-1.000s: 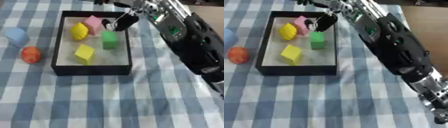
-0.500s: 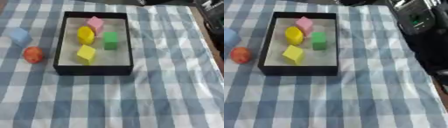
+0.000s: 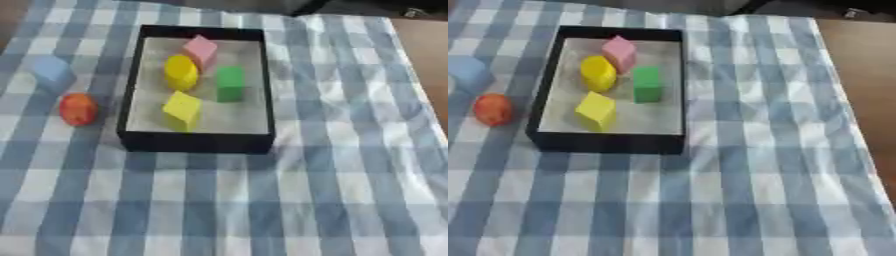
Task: Pick up objects on the table and place them in the box.
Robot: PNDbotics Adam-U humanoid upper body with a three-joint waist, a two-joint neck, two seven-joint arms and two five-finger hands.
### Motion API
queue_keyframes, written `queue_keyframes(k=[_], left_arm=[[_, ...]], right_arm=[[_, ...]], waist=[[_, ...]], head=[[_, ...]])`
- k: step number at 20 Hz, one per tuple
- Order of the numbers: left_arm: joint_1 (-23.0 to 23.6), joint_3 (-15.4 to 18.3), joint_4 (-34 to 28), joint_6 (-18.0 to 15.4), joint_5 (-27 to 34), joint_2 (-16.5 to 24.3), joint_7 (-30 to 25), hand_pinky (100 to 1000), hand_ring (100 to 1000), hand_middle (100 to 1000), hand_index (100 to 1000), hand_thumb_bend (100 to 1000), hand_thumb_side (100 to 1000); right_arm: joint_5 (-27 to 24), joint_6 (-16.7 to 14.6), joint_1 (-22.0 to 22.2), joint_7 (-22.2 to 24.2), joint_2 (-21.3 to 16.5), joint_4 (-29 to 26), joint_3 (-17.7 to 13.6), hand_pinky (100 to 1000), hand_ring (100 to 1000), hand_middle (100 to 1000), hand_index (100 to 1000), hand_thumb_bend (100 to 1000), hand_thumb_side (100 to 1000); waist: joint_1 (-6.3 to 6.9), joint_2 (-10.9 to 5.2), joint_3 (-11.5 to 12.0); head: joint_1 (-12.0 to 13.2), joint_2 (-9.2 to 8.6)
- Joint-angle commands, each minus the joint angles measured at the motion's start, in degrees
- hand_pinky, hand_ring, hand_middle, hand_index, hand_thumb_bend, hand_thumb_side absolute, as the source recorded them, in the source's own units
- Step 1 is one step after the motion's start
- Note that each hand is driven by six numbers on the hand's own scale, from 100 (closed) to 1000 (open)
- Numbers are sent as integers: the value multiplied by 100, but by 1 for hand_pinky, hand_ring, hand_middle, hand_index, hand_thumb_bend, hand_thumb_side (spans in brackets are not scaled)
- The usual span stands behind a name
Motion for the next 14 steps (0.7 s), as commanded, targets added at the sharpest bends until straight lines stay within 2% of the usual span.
queue_keyframes(k=[1,4,7,10,14], left_arm=[[-114,-5,-38,-4,-108,275,-77,808,816,833,861,132,735],[-186,-74,-28,3,-277,340,-190,809,817,833,865,130,722],[-321,-190,3,10,-505,478,-390,810,816,831,870,142,683],[-517,-378,70,20,-756,756,-635,812,816,829,871,150,641],[-819,-685,208,27,-1120,1186,-998,818,826,834,875,187,602]], right_arm=[[-299,174,224,-295,-41,-128,-516,806,816,718,847,100,546],[-556,358,637,-552,52,-68,-934,800,810,718,846,100,563],[-806,372,1043,-802,190,92,-1315,794,802,711,841,100,604],[-1060,188,1402,-1055,334,218,-1549,795,802,709,841,100,631],[-1425,-146,1649,-1420,457,509,-1652,799,821,730,850,100,699]], waist=[[92,-166,-18],[106,-127,-35],[125,-98,-28],[150,-73,-32],[194,-39,-60]], head=[[106,-101],[155,-153],[145,-192],[125,-213],[138,-259]])
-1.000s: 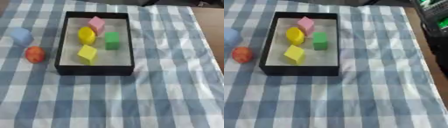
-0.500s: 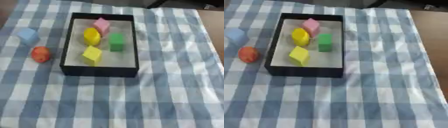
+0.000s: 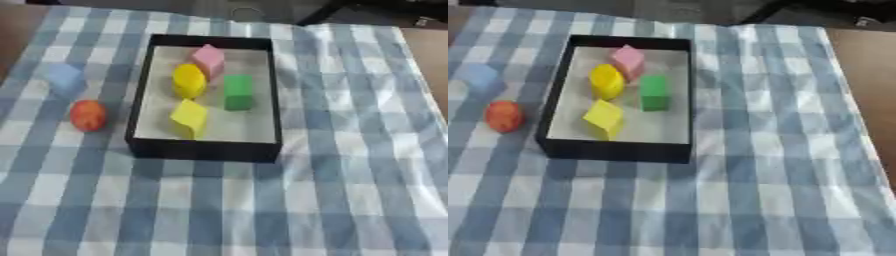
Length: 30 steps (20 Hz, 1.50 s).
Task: Pick up objects on the table and place them in the box.
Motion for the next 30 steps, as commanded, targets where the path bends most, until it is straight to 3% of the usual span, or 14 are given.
queue_keyframes(k=[1,9,13,15,20,26,30], left_arm=[[-231,-183,81,-11,-302,585,-290,822,832,841,880,204,596],[-607,-957,601,-145,-1067,1169,-1055,861,874,874,912,323,582],[-815,-1472,943,-306,-1427,1344,-1415,877,884,872,909,398,516],[-956,-1686,1169,-394,-1612,1364,-1600,891,890,868,908,480,428],[-1356,-2028,1863,-606,-2069,1250,-2057,891,889,856,898,568,254],[-1816,-2284,2566,-1021,-2604,968,-2592,898,891,837,881,651,182],[-2007,-2305,2807,-1311,-2981,838,-2969,895,884,809,872,639,111]], right_arm=[[-308,-255,32,-303,-39,197,-149,801,830,740,854,100,725],[-1072,-1018,245,-1068,-31,729,60,799,830,733,846,100,729],[-1433,-1296,278,-1428,-86,835,257,798,826,728,844,100,725],[-1617,-1398,302,-1613,-120,861,339,797,822,724,842,100,722],[-2072,-1575,363,-2070,-224,899,505,797,819,719,840,100,717],[-2254,-1618,423,-2605,-294,861,709,796,815,713,838,100,716],[-2254,-1577,452,-2982,-314,794,856,796,812,709,837,100,717]], waist=[[119,-39,-17],[174,1,-98],[185,4,-142],[191,4,-145],[191,-2,-148],[183,-6,-146],[188,-4,-138]], head=[[13,-108],[98,-155],[168,-154],[192,-155],[295,-179],[345,-225],[327,-226]])
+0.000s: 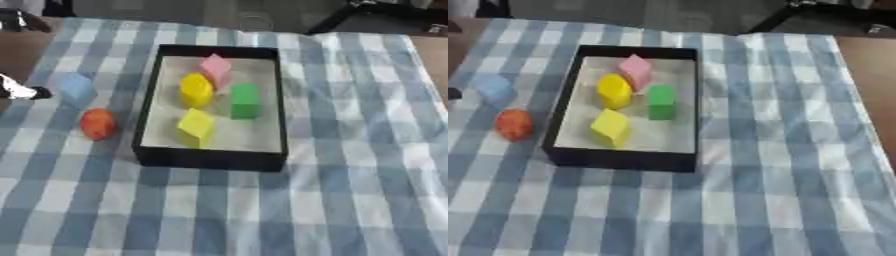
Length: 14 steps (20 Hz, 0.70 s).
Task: Pick up objects on the table and place them in the box.
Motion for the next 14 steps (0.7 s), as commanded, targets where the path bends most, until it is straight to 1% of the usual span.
queue_keyframes(k=[1,2,5,10,14], left_arm=[[-216,83,160,-206,-313,54,-308,895,884,809,871,637,105],[-267,118,214,-260,-414,15,-409,894,882,808,869,609,100],[-423,206,419,-383,-703,-125,-699,892,877,809,869,572,100],[-639,389,738,-644,-1165,-360,-1183,889,854,809,863,589,100],[-784,533,867,-745,-1303,-460,-1607,888,837,806,860,583,100]], right_arm=[[-18,28,-15,-317,-256,-145,78,796,812,709,837,100,717],[-12,43,-2,-418,-258,-164,118,795,811,707,836,100,717],[-7,88,20,-645,-257,-216,210,795,809,706,835,100,718],[17,130,61,-728,-255,-294,236,795,807,703,834,100,713],[23,158,92,-739,-235,-328,240,795,806,701,834,100,717]], waist=[[90,-12,16],[90,-11,23],[85,-3,34],[49,28,17],[26,72,-12]], head=[[-12,-66],[-22,-64],[-48,-63],[-101,-7],[-186,49]])
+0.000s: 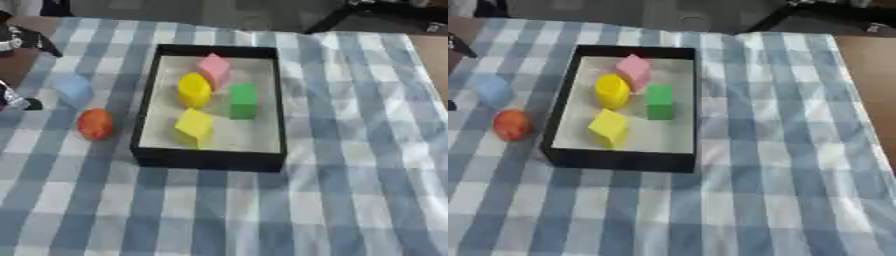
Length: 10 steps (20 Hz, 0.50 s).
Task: Pick up objects on the table and place them in the box.
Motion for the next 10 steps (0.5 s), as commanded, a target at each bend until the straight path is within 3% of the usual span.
queue_keyframes(k=[1,10], left_arm=[[-180,196,38,-59,-85,90,-344,888,836,806,858,579,100],[-325,416,-91,91,87,55,-1315,887,835,817,853,550,100]], right_arm=[[21,15,-31,-24,-186,-159,-45,795,806,700,834,100,717],[43,37,-29,-42,-170,-208,-61,795,806,700,834,100,723]], waist=[[23,22,-13],[19,149,-75]], head=[[-64,24],[-24,-57]])
